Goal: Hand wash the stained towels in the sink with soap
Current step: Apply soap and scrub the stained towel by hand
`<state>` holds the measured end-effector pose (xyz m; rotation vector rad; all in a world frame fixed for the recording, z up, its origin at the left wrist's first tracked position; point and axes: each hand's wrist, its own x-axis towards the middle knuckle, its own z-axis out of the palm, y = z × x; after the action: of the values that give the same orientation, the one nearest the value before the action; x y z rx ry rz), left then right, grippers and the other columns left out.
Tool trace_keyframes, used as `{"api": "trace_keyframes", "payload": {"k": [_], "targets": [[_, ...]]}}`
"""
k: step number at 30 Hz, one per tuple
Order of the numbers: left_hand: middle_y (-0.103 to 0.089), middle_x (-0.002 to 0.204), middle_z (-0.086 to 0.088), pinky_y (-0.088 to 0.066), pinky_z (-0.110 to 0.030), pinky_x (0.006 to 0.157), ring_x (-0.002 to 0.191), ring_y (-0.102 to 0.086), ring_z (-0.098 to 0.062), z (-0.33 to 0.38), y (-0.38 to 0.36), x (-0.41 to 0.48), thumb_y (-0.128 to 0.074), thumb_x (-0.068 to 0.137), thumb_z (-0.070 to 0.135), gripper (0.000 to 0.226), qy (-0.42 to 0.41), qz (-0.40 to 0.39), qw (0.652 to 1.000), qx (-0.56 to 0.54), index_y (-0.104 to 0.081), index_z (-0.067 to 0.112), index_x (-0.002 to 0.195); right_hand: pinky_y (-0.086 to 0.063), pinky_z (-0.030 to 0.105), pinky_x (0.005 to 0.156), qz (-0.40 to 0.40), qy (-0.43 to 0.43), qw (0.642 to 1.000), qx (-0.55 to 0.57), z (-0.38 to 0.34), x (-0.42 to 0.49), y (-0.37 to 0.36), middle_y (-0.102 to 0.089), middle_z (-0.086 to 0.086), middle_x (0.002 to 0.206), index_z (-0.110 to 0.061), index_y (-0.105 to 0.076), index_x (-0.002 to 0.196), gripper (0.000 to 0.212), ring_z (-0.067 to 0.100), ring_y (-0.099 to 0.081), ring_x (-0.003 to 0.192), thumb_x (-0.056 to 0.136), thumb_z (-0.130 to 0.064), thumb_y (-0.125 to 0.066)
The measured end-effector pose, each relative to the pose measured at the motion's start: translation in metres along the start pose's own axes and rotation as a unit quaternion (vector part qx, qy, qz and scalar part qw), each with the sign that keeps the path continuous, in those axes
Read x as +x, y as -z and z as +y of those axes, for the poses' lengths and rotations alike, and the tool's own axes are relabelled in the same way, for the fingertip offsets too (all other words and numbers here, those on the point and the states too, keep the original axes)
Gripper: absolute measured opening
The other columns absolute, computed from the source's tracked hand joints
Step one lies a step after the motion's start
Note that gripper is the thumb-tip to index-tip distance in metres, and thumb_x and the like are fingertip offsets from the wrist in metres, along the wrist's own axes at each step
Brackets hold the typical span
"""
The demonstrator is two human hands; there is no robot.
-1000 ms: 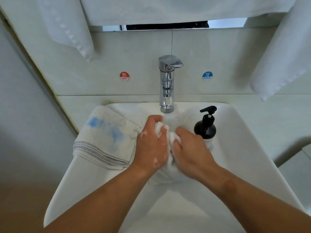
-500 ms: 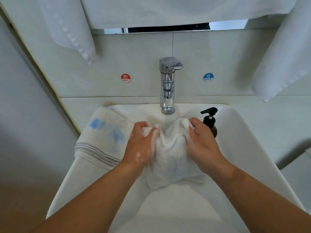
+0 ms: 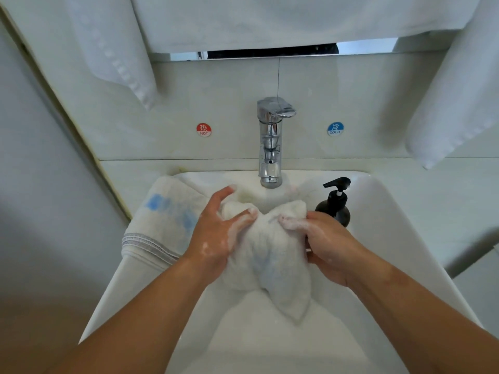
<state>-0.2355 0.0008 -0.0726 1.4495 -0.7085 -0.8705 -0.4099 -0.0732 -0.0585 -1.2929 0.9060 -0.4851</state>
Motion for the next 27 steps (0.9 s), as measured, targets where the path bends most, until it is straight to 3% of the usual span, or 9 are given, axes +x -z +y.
{"api": "trace_keyframes", "payload": {"k": [4,8,12,14,17,19,22,25,27], "targets": [[-0.055,0.137,0.010,-0.045,-0.039,0.109,0.123,-0.055,-0.015,-0.008,-0.009,-0.007,-0.063,0.084,0.064,0.058,0.038,-0.015,0.988,0.150,-0.043,0.053,0.137,-0.057,0.053,0.091,0.121,0.082,0.989,-0.005,0.005,0.009,-0.008,-0.075,0.012,0.099,-0.010,-0.070,0.099,0.022,0.032,-0.072,0.100,0.095,-0.031,-0.066],[-0.055,0.128,0.022,-0.045,-0.026,0.103,0.119,-0.055,-0.003,-0.006,-0.026,-0.019,-0.070,0.091,0.045,0.054,-0.048,-0.036,0.990,0.131,-0.042,0.055,0.136,-0.046,0.038,0.079,0.221,0.123,0.932,-0.259,0.010,0.014,-0.004,-0.064,0.001,0.096,-0.013,-0.056,0.100,0.012,0.027,-0.060,0.096,0.098,-0.024,-0.054],[-0.066,0.108,0.018,-0.052,-0.031,0.093,0.101,-0.064,-0.005,-0.006,-0.028,-0.020,-0.068,0.094,0.027,0.044,-0.113,0.050,0.980,0.157,-0.049,0.048,0.127,-0.033,0.030,0.069,0.131,0.188,0.883,-0.411,0.013,-0.005,-0.021,-0.056,0.001,0.088,-0.027,-0.042,0.101,0.010,0.024,-0.052,0.083,0.098,-0.021,-0.049],[-0.066,0.107,0.008,-0.049,-0.028,0.087,0.099,-0.064,-0.017,-0.001,-0.028,-0.024,-0.060,0.099,0.030,0.034,-0.128,0.086,0.966,0.207,-0.047,0.036,0.130,-0.036,0.028,0.067,0.122,0.239,0.891,-0.366,0.010,-0.009,-0.030,-0.058,-0.002,0.083,-0.028,-0.040,0.097,0.014,0.020,-0.053,0.076,0.098,-0.019,-0.051],[-0.066,0.093,0.007,-0.042,-0.014,0.067,0.080,-0.063,-0.004,0.001,-0.034,-0.037,-0.050,0.102,0.037,0.026,-0.161,0.047,0.955,0.243,-0.048,0.030,0.127,-0.038,0.029,0.071,0.212,0.235,0.909,-0.272,0.002,0.002,-0.028,-0.060,0.002,0.086,-0.024,-0.043,0.096,0.012,0.021,-0.051,0.076,0.098,-0.018,-0.052],[-0.065,0.098,0.014,-0.045,-0.016,0.076,0.089,-0.062,-0.001,0.002,-0.040,-0.044,-0.051,0.102,0.041,0.018,-0.176,0.006,0.957,0.232,-0.047,0.040,0.120,-0.037,0.030,0.074,0.255,0.189,0.904,-0.288,0.000,0.011,-0.020,-0.062,0.010,0.094,-0.020,-0.047,0.099,0.003,0.026,-0.053,0.086,0.098,-0.021,-0.049],[-0.063,0.113,0.011,-0.046,-0.026,0.092,0.105,-0.060,-0.010,0.001,-0.043,-0.041,-0.060,0.098,0.038,0.029,-0.185,0.006,0.956,0.226,-0.046,0.042,0.123,-0.046,0.036,0.077,0.201,0.135,0.902,-0.358,0.007,0.007,-0.011,-0.064,0.005,0.097,-0.014,-0.055,0.102,0.014,0.028,-0.059,0.094,0.100,-0.024,-0.045],[-0.063,0.105,0.008,-0.043,-0.022,0.081,0.100,-0.062,-0.016,0.002,-0.041,-0.028,-0.058,0.100,0.031,0.029,-0.140,0.062,0.961,0.229,-0.048,0.032,0.127,-0.046,0.036,0.076,0.147,0.159,0.882,-0.418,0.013,-0.005,-0.020,-0.065,0.005,0.099,-0.015,-0.055,0.111,0.019,0.026,-0.059,0.094,0.101,-0.028,-0.045],[-0.062,0.104,0.005,-0.035,-0.019,0.074,0.098,-0.060,-0.019,0.002,-0.037,-0.023,-0.052,0.102,0.029,0.027,-0.099,0.081,0.960,0.251,-0.049,0.026,0.129,-0.038,0.027,0.068,0.153,0.218,0.879,-0.396,0.010,-0.008,-0.028,-0.063,0.004,0.097,-0.014,-0.055,0.117,0.021,0.024,-0.056,0.089,0.101,-0.026,-0.048]]}}
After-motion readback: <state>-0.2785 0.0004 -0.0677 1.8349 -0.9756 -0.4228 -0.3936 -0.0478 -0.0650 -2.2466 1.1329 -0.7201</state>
